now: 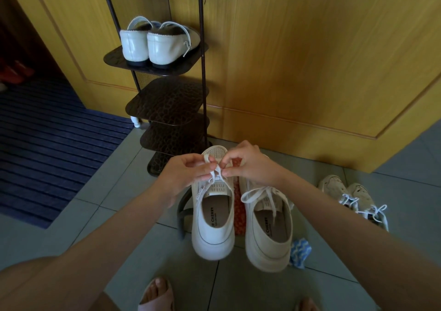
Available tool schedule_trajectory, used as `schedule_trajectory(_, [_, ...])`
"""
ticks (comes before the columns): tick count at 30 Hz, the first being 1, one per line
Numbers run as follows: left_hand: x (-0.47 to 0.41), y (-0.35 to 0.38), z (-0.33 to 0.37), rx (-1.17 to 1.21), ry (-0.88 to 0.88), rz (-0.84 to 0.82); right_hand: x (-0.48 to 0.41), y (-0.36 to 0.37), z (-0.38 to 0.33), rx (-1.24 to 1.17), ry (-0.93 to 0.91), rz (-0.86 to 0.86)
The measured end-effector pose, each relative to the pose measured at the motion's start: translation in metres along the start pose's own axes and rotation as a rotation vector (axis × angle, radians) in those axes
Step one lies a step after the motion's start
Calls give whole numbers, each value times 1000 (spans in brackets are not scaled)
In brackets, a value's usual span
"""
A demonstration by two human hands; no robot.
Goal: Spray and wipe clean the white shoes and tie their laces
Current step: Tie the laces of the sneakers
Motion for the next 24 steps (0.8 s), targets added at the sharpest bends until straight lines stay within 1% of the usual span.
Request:
schedule_trajectory(3, [1,-3,-2,36,-16,18,1,-8,-3,7,-9,36])
schedule_trajectory(5, [2,-8,-7,-2,-46,55,4,-11,-2,115,-12,-7])
schedule_trajectory(8, [5,-19,-17,-88,-141,65,13,-20,10,287,7,-46])
schedule_trajectory(11, [12,-22,-22,-201,-221,27,18,-25,15,321,38,-65])
schedule_trajectory(14, [14,-22,-23,-360,-231,36,19,-17,15,331,38,-100])
schedule_trajectory(16, [11,-24,-19,-511,-146,109,19,-13,15,299,44,-100])
schedule_trajectory(18, [10,-27,-7,-656,65,236,21,-11,13,207,59,-87])
schedule_trajectory(19, [12,-24,1,-710,202,252,21,-11,11,164,63,-81])
schedule_trajectory(20, [14,-18,9,-738,331,217,21,-11,10,133,64,-72])
schedule_trajectory(21, [16,-11,13,-751,421,144,20,-10,8,118,63,-64])
schedule_trajectory(22, [18,-5,14,-769,467,64,20,-9,7,112,60,-58])
schedule_trajectory(24, [17,1,8,-835,458,-30,18,-6,7,117,50,-53])
Point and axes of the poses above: each hand's wrist, its own x-axis away from the middle knuckle, its own y-axis out of the palm, z = x × y, the point moved 6 cm from there along -x, towards the middle knuckle, and after that the axes turned 11 degrees about -x, right-handed, at the moved point
